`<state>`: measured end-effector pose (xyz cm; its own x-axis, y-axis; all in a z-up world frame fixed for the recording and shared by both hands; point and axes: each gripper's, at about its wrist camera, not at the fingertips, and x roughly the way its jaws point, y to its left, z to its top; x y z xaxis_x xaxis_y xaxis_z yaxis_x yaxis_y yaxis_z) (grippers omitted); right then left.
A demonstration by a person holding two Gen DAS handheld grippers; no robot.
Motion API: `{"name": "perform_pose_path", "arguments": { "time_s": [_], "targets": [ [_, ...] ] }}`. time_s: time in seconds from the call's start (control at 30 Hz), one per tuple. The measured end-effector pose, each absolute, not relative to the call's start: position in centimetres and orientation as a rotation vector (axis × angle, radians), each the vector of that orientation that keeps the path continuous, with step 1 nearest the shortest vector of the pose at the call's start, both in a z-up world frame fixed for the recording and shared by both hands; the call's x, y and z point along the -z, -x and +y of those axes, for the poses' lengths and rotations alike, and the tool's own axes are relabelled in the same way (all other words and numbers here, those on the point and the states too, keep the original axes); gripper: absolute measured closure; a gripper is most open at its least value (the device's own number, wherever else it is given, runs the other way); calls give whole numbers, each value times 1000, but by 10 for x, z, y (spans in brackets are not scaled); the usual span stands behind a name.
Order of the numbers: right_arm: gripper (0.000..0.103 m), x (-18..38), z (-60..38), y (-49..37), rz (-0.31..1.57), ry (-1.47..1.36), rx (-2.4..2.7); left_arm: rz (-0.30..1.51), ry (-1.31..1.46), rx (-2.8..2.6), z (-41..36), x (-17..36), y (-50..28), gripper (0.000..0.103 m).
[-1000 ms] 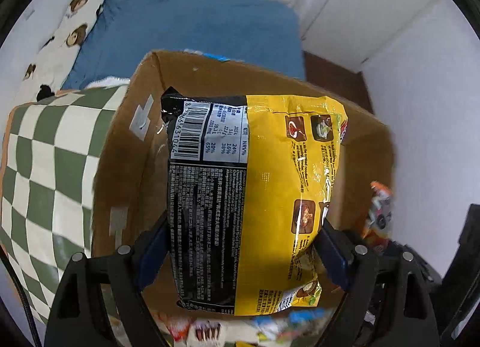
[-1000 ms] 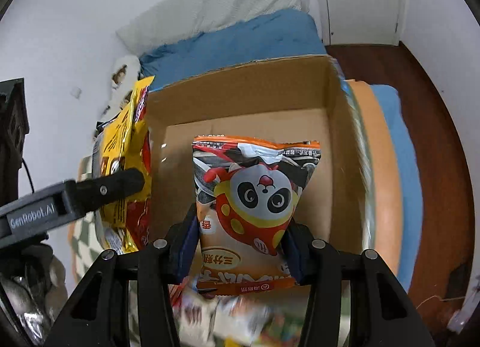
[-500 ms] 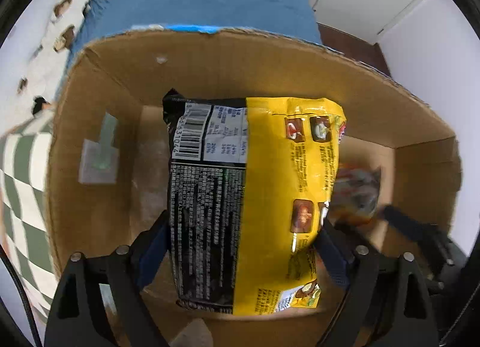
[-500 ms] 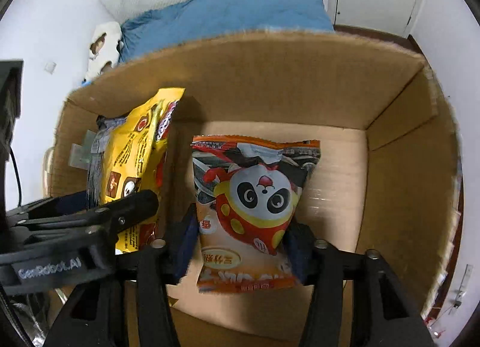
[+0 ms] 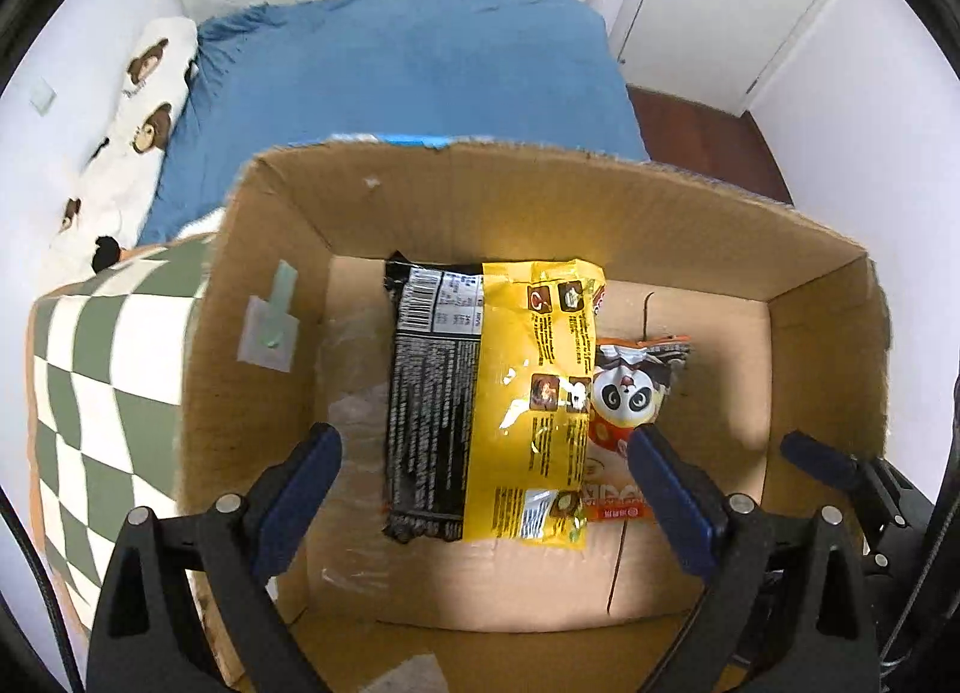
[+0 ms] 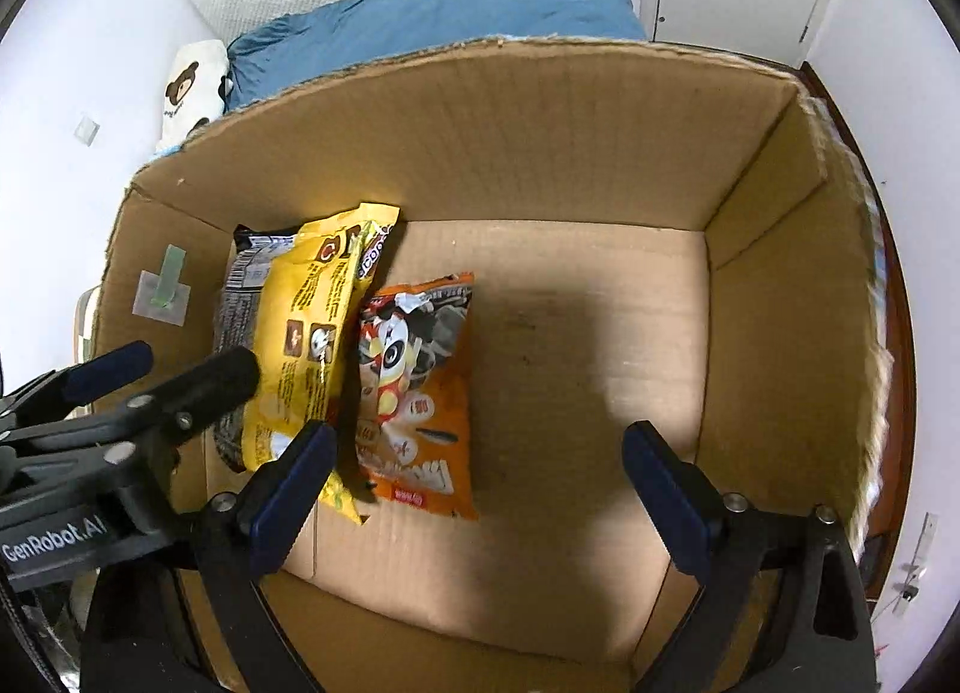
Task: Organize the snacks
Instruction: 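Carry both bags into the cardboard box and open both tools, then move both tools back over the snack pile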
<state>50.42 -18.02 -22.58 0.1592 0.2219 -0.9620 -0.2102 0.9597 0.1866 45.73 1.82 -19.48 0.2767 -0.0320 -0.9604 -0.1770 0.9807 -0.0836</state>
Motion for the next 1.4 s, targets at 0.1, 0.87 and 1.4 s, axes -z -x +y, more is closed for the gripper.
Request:
{"name": "perform_pose_path", "arguments": {
  "time_s": [0.1,0.87,1.4],
  "targets": [
    [5,214,-179,-497,1347,-9,-289,1239,181,-110,22,181,-443,5],
    [5,100,-209,-375,1057,21,-236,959,104,-148,2,92,-319,5],
    [5,143,-221,-258,1250,-154,-190,1058,69,-92,36,127,-216,5]
  ]
}}
